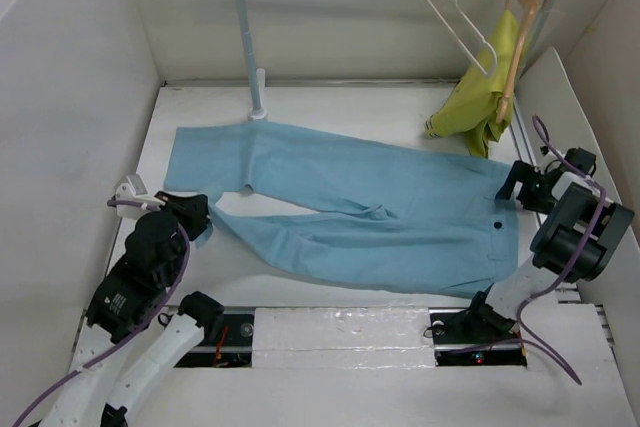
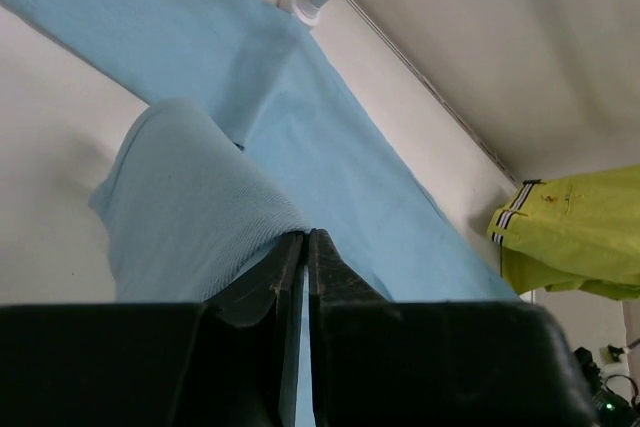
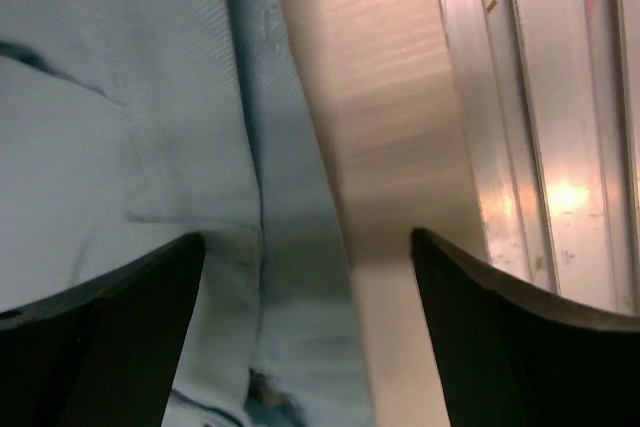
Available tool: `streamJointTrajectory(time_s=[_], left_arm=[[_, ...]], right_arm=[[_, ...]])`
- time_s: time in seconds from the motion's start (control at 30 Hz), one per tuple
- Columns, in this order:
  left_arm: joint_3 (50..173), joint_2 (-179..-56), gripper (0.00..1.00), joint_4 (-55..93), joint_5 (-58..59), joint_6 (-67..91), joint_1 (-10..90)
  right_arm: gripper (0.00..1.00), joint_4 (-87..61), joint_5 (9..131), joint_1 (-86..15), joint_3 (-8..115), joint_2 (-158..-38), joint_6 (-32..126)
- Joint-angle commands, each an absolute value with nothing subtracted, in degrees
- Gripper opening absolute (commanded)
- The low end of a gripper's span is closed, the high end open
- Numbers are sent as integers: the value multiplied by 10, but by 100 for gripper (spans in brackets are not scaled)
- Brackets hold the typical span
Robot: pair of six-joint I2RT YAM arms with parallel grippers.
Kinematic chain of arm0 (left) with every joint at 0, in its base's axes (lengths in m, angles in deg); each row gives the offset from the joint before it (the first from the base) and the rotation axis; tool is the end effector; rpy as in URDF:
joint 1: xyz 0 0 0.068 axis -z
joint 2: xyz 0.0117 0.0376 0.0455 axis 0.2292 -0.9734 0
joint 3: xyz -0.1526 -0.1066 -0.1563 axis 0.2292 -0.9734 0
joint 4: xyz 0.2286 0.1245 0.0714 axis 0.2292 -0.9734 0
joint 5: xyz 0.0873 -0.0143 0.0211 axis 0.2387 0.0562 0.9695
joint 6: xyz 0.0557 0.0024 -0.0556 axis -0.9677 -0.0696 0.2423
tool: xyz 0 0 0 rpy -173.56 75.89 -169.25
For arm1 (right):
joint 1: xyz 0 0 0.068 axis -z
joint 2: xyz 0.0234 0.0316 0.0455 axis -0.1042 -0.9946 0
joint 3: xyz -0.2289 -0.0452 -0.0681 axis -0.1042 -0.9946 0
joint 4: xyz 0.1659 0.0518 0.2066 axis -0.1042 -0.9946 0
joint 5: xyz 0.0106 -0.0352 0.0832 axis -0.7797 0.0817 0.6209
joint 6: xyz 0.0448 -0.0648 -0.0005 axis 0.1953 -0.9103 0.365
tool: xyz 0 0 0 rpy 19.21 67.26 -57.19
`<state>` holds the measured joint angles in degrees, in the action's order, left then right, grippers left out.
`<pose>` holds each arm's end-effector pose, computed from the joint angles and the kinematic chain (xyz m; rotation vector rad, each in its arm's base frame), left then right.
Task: Place the trousers on the hanger
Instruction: Fold the trousers at the center of the board.
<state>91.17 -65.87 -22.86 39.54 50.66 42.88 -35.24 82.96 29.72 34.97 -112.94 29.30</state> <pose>0.1322 -0.0356 0.3524 -0.6885 1.6392 -0.5386 0.2939 -0.1818 0.1116 0.4286 2.5096 0.1714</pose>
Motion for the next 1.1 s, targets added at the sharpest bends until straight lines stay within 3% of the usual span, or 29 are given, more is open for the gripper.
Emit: streamJointTrajectory(time_s=[0.0,0.03,0.1,0.13,0.23,0.27,0.43,0.57,0.63,0.67,0.7,0.77,0.9,1.07], left_arm=[[905,-667,0,-190,387,506,429],[903,-670,0,-190,389,509,429],[900,-674,0,-183,394,512,429],[900,-679,0,-183,403,513,429],[903,-685,0,-191,421,510,429],[905,-686,0,-197,440,505,429],[918,-688,0,-218,467,495,429],[925,-693,0,-242,475,495,429],[925,-694,0,-251,471,498,429],[925,-693,0,-259,467,501,429],[924,-692,0,-262,464,502,429],[927,-688,0,-268,459,504,429],[924,-686,0,-253,442,498,429],[898,-670,0,-212,366,489,429]], right_arm=[[89,-305,876,301,343,-1160,287],[87,-301,887,301,341,-1166,289],[69,-297,918,301,341,-1175,294],[33,-279,947,301,335,-1177,306],[2,-277,949,306,348,-1154,326],[0,-288,923,306,371,-1137,334],[0,-316,897,294,459,-1133,345],[3,-353,871,282,574,-1196,345],[22,-372,858,276,633,-1244,348],[46,-383,851,276,651,-1258,350],[56,-402,851,276,675,-1275,349],[62,-412,855,270,674,-1263,342],[66,-399,807,257,523,-1108,355],[64,-390,763,296,233,-854,402]])
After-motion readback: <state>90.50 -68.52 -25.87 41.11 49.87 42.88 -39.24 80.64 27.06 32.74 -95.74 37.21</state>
